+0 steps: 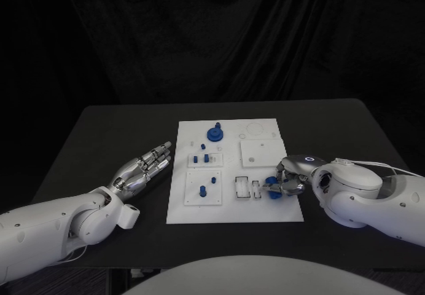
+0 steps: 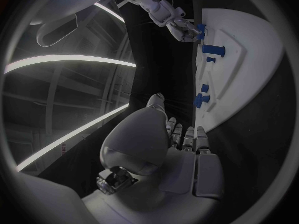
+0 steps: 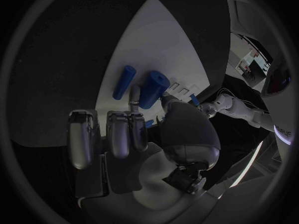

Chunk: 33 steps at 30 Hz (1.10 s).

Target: Assemble the parts on the task board

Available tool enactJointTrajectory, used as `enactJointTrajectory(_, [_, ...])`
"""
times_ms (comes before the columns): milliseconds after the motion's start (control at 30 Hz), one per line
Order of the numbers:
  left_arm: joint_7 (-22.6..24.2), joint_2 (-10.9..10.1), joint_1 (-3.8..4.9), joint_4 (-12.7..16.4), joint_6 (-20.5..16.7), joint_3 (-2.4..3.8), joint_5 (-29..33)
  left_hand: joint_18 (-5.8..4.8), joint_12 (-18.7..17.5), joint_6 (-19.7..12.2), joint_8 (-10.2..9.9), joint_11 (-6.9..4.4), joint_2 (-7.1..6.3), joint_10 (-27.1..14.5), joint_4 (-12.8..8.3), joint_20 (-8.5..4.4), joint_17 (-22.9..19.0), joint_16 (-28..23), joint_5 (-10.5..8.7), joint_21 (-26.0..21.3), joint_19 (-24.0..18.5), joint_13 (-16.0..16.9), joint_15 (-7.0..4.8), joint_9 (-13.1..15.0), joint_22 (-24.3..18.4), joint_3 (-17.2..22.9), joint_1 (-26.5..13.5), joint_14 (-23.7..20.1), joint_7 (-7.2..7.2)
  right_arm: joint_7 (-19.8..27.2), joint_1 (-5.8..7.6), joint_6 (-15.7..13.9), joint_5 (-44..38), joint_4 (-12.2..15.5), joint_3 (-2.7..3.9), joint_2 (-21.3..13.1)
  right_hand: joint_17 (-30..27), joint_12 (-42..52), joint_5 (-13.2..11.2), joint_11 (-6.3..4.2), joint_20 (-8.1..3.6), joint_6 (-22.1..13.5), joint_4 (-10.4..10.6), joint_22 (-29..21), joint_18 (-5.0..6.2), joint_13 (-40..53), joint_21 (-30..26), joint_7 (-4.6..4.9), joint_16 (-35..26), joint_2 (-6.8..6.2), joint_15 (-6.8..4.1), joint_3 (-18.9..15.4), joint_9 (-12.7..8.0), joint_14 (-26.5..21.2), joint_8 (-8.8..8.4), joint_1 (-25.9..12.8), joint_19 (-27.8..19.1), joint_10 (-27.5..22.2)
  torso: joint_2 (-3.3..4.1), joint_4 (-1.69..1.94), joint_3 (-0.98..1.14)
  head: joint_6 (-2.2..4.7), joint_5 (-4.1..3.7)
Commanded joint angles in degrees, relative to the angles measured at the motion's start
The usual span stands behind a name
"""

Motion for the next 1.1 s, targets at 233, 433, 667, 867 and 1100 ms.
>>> enactJointTrajectory(233, [6.0, 0.4, 0.02, -0.6, 1.8, 0.05, 0.3, -0.60, 0.0, 0.3, -0.1, 1.09, -0.18, 0.1, -0.3, 0.95, -0.1, -0.2, 0.53, -0.2, 0.1, 0.0, -0.18, 0.1, -0.1, 0.6, 0.8, 0.1, 1.12, -0.7, -1.61, 0.1, -0.7, -1.2, 0.02, 1.4, 15.1, 0.1, 8.5, -0.18, -0.17, -0.7, 0.0, 14.3, -0.77, 15.1, -0.4, 0.26, 0.1, 0.76, -0.13, 1.2, 0.1, 6.1, -1.29, 0.6, 4.9, 6.2, -0.11, -0.04, 0.00, -0.01, 0.25])
enactJointTrajectory(433, [6.1, 0.6, 0.00, -0.8, 2.0, 0.05, 0.3, -0.58, 0.1, 0.7, -0.1, 1.26, -0.16, 0.2, -0.4, 1.28, -0.1, -0.2, 0.61, -0.2, 0.1, 0.1, 0.11, 0.1, -0.1, 0.8, 0.9, 0.1, 1.41, -1.8, -1.91, 1.1, 0.2, -1.7, 0.02, 2.0, 15.1, 0.1, 23.0, -0.15, -0.12, -0.7, -0.7, 14.2, -0.72, 15.1, -0.5, 0.31, 0.1, -0.33, -0.11, 3.7, 0.1, 6.1, -2.28, 5.5, 4.8, 6.2, -0.11, -0.02, -0.02, -0.01, 0.27])
enactJointTrajectory(667, [6.1, 0.7, -0.01, -0.9, 2.2, 0.05, 0.3, -0.53, 0.2, 0.9, -0.1, 1.35, -0.17, 0.3, -0.5, 1.44, -0.1, -0.2, 0.72, -0.2, 0.1, 0.1, 0.21, 0.1, -0.1, 0.9, 0.9, 0.1, 1.63, -1.5, -1.97, -0.6, 5.7, -1.7, 0.03, 1.5, 15.1, 0.1, 34.0, -0.38, -0.27, -1.1, -3.3, 14.2, -0.70, 15.1, -0.5, 0.09, 0.1, -1.40, -0.31, 7.0, 0.9, 6.1, -2.30, 10.6, 4.8, 6.2, -0.08, 0.01, 0.03, -0.01, 0.63])
enactJointTrajectory(867, [6.1, 0.7, -0.02, -1.0, 2.2, 0.05, 0.3, -0.46, 0.2, 1.2, 0.0, 1.43, -0.17, 0.3, -0.5, 1.57, -0.1, -0.2, 0.83, -0.2, 0.1, 0.1, 0.25, 0.2, -0.1, 1.0, 0.9, 0.1, 1.89, -0.2, -0.92, -4.0, 14.3, -0.1, 0.05, -0.1, 15.1, 0.1, 38.6, -0.42, -0.31, -1.2, -3.9, 14.3, -0.72, 15.1, -0.4, 0.05, 0.1, -1.70, -0.34, 8.4, 1.5, 6.1, -1.93, 11.3, 4.8, 6.2, -0.14, 0.05, -0.02, -0.01, 0.68])
enactJointTrajectory(1100, [6.0, 0.7, -0.02, -0.9, 2.1, 0.05, 0.3, -0.42, 0.2, 1.3, 0.0, 1.47, -0.17, 0.3, -0.5, 1.64, -0.1, -0.2, 0.91, -0.2, 0.1, 0.1, 0.28, 0.2, -0.1, 1.0, 0.9, 0.1, 2.02, 0.9, 3.73, -5.7, 28.2, 1.6, 0.05, -1.0, 15.1, 0.1, 39.6, -0.34, -0.30, -1.4, -3.5, 14.2, -0.70, 15.1, -0.5, 0.18, 0.1, -1.80, -0.29, 8.7, 1.7, 6.1, -1.82, 10.6, 4.8, 6.2, -0.07, -0.07, 0.03, -0.01, 0.96])
